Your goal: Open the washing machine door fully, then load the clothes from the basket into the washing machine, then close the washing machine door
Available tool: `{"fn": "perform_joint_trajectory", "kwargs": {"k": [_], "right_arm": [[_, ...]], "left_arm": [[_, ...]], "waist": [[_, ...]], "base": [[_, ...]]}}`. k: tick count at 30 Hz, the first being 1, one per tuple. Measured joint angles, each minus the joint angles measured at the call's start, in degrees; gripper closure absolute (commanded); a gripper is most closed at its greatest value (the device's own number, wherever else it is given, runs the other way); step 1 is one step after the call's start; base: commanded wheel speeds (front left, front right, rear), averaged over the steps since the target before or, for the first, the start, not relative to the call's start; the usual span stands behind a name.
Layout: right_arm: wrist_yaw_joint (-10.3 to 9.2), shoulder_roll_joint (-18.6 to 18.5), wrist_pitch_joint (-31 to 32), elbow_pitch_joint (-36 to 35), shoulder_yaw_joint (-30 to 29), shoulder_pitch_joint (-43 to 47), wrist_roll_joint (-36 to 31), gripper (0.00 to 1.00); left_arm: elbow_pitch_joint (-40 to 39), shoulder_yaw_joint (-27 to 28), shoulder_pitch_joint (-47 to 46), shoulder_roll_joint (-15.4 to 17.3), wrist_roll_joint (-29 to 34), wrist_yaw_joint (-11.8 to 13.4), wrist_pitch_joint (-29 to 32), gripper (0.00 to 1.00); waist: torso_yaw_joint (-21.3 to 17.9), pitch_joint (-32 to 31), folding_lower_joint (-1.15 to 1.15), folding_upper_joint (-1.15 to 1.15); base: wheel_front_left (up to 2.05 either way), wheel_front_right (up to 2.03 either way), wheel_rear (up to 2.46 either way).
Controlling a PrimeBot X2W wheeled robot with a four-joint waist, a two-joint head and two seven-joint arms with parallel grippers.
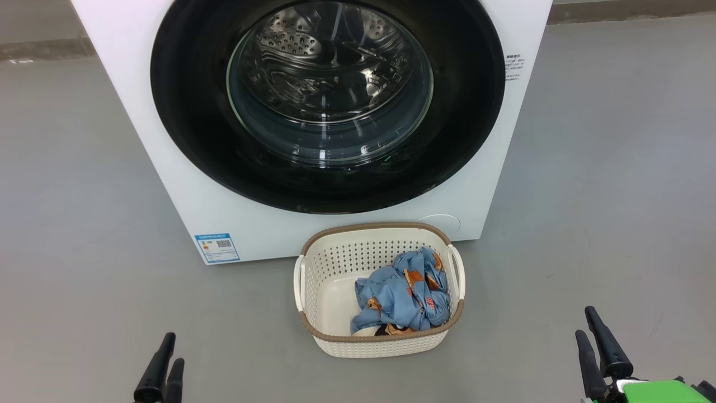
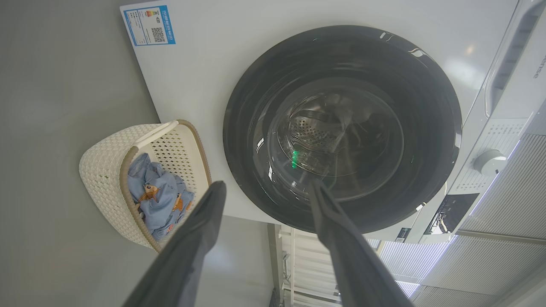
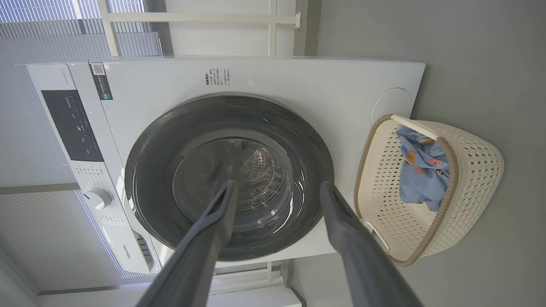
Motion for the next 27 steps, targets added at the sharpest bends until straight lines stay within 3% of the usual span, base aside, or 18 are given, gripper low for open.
{"fn": "perform_joint_trajectory", "kwargs": {"k": [13,27], "right_arm": [[0.00,-1.69,-2.41,-0.59,1.71,-1.24,-4.99,0.00],[0.00,-2.92,-4.75,-1.81,3.32,-1.62,-16.50,0.00]], "left_arm": [[-1.53,-1.78,-0.23,1.03,3.80,0.00,-2.57,0.00],[-2.94,-3.82,-0.85,2.82,14.21,0.00,-4.85,0.00]], "waist": [[-0.20,0.18,-0.01,0.00],[-0.30,0.27,-0.01,0.00]], "base": [[0.00,0.00,0.00],[0.00,0.00,0.00]]}}
